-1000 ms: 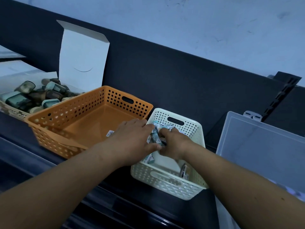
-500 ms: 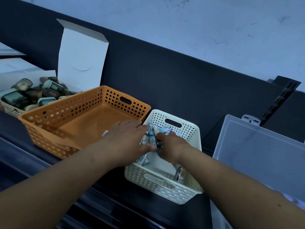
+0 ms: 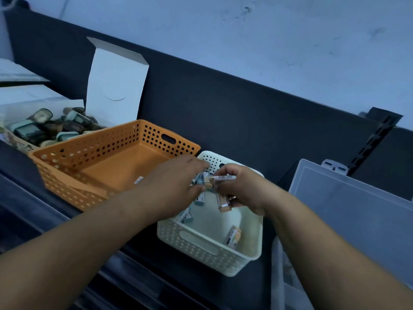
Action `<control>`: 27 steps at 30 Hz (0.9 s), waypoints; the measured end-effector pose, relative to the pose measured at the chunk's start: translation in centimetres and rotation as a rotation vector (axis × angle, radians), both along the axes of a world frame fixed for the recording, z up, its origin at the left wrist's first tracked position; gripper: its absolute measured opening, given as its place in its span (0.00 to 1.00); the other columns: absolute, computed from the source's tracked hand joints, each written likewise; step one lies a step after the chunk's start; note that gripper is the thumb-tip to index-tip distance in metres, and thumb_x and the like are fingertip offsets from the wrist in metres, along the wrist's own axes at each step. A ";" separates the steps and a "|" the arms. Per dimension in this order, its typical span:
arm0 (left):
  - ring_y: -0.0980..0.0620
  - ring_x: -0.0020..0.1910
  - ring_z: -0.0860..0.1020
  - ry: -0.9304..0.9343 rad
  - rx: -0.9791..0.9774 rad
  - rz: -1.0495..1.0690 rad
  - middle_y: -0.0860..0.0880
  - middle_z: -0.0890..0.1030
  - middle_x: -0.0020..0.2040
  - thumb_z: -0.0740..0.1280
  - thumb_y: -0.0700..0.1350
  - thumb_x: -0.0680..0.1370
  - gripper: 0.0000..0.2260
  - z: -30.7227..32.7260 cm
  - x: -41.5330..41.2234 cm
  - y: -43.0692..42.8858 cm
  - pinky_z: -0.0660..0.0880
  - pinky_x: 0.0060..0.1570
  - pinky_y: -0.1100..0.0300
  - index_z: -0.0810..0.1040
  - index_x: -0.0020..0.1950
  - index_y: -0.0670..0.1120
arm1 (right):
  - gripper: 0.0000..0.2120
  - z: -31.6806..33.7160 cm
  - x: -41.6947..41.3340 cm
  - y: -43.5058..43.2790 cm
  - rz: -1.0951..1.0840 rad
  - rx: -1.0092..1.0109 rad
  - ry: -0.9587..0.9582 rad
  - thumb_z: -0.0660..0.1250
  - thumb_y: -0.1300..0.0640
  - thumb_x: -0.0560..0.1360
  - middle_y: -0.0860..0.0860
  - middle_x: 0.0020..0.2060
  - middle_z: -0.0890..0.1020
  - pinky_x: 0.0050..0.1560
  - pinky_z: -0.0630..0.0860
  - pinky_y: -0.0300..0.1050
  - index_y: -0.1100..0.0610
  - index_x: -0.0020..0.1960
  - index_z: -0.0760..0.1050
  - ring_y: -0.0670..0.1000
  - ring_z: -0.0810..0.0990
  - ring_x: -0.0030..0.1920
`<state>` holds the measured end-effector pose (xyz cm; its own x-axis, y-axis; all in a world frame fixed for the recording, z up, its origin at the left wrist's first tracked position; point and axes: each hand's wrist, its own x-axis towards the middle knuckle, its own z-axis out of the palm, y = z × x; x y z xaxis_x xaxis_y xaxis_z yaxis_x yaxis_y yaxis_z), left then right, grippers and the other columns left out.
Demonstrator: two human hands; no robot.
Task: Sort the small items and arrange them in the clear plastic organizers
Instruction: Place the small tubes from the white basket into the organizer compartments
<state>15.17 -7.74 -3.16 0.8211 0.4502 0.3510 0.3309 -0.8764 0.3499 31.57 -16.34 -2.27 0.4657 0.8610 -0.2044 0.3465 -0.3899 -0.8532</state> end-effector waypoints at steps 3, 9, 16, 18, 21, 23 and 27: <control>0.61 0.52 0.71 -0.115 -0.105 -0.048 0.58 0.74 0.60 0.64 0.49 0.79 0.17 0.7 1.8 -2.3 0.63 0.43 0.73 0.72 0.68 0.57 | 0.10 1.5 -0.3 -3.0 0.062 0.090 0.124 0.68 0.68 0.74 0.57 0.42 0.79 0.33 0.78 0.43 0.60 0.54 0.76 0.53 0.79 0.39; 0.62 0.38 0.76 -0.254 -0.372 -0.092 0.59 0.80 0.44 0.68 0.45 0.76 0.05 1.3 5.2 -7.4 0.74 0.37 0.61 0.79 0.48 0.55 | 0.10 2.4 0.8 -9.7 0.048 0.158 0.114 0.68 0.69 0.74 0.54 0.38 0.77 0.33 0.78 0.43 0.64 0.54 0.75 0.48 0.78 0.35; 0.58 0.35 0.77 -0.338 -0.504 -0.205 0.53 0.80 0.36 0.71 0.47 0.75 0.03 2.2 9.1 -13.7 0.75 0.37 0.61 0.79 0.42 0.50 | 0.10 3.0 2.9 -18.3 -0.114 0.298 0.161 0.67 0.71 0.74 0.51 0.31 0.77 0.25 0.71 0.37 0.59 0.52 0.74 0.44 0.75 0.27; 0.53 0.37 0.79 -0.350 -0.573 -0.224 0.50 0.81 0.37 0.70 0.45 0.76 0.02 2.6 10.1 -15.6 0.77 0.40 0.58 0.79 0.43 0.49 | 0.10 2.8 3.9 -20.9 -0.209 0.354 0.264 0.65 0.70 0.75 0.55 0.35 0.79 0.26 0.73 0.39 0.60 0.54 0.75 0.48 0.77 0.30; 0.47 0.39 0.80 -0.339 -0.702 -0.272 0.46 0.82 0.39 0.69 0.42 0.76 0.01 3.3 11.4 -18.1 0.79 0.45 0.51 0.79 0.44 0.47 | 0.12 2.4 5.3 -24.9 -0.401 0.449 0.554 0.61 0.66 0.76 0.58 0.39 0.81 0.24 0.73 0.37 0.62 0.58 0.76 0.48 0.75 0.29; 0.52 0.36 0.78 -0.300 -0.746 -0.298 0.47 0.81 0.39 0.68 0.40 0.76 0.03 3.5 12.4 -19.8 0.78 0.42 0.55 0.80 0.44 0.47 | 0.12 2.3 6.2 -27.8 -0.479 0.548 0.800 0.59 0.63 0.76 0.57 0.41 0.83 0.25 0.74 0.36 0.61 0.56 0.77 0.49 0.77 0.31; 0.57 0.34 0.76 -0.231 -0.767 -0.349 0.48 0.80 0.38 0.66 0.38 0.77 0.05 3.6 14.0 -22.3 0.75 0.38 0.61 0.80 0.46 0.46 | 0.09 2.3 7.5 -31.8 -0.527 0.649 1.005 0.62 0.60 0.69 0.60 0.44 0.82 0.26 0.77 0.37 0.61 0.45 0.79 0.52 0.81 0.32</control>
